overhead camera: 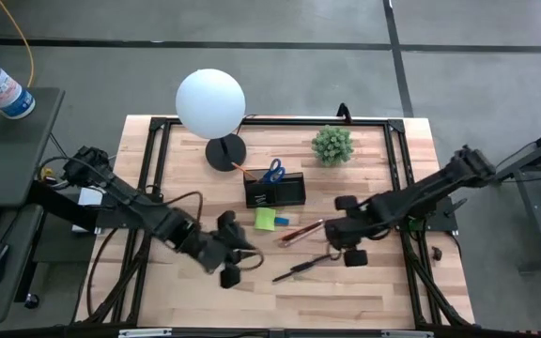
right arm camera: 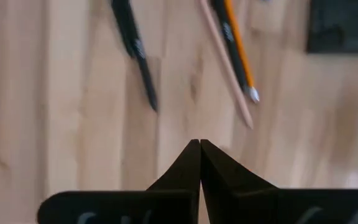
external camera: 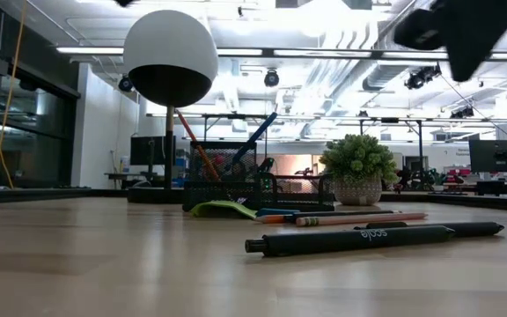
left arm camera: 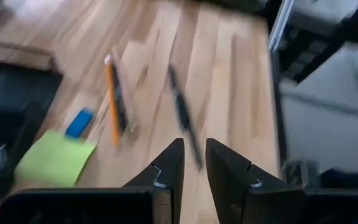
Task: Pick and place office supplies into organizer
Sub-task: Put the pink pencil into the top left side of the desk organizer
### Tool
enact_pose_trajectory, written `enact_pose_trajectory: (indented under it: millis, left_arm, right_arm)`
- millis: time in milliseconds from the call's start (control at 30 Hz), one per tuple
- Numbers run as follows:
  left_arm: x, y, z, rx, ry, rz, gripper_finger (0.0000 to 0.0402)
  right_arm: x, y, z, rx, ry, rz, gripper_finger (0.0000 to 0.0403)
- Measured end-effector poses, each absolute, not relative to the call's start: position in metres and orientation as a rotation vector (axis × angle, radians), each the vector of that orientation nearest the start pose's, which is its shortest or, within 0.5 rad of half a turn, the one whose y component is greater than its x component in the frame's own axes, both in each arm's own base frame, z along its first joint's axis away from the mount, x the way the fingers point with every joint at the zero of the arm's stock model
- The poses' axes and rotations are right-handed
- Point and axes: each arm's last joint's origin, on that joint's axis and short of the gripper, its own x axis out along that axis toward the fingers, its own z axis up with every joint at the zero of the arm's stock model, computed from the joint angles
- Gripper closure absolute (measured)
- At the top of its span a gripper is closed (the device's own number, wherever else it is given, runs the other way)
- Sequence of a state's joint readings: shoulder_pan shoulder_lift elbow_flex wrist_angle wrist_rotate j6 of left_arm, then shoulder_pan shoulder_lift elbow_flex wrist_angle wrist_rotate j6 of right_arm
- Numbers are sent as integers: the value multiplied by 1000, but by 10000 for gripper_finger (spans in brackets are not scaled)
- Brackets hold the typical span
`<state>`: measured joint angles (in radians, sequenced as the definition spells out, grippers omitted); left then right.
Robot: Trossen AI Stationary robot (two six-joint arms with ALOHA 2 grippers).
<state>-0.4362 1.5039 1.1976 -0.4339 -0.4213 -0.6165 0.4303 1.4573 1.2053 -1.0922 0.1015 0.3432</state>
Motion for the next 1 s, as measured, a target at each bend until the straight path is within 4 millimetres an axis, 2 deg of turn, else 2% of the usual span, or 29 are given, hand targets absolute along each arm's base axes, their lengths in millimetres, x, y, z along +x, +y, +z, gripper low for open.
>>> enact_pose_trajectory:
  millis: [200,367,467,633,833,1000]
  left_arm:
    - [333,-107,270,-444,574,257,346]
    - [353,-111,248,-472,517,308,346]
    - [366,-117,227,-494,518,325,346]
    - [380,-121,194,-527,540,336,346]
    - [390,-121,170,-536,536,400,346]
    - [394,-116,153,-534,585,397,346]
  right_arm:
    - [193,97,254,-72,1252,-123,402]
    - [167,88,242,-6,1042,-243,402]
    - [160,85,233,24,930,-208,402]
    - [151,80,214,-66,888,-69,402]
    - [146,74,201,-96,872,26,402]
    - [154,66,202,-83,829,-8,402]
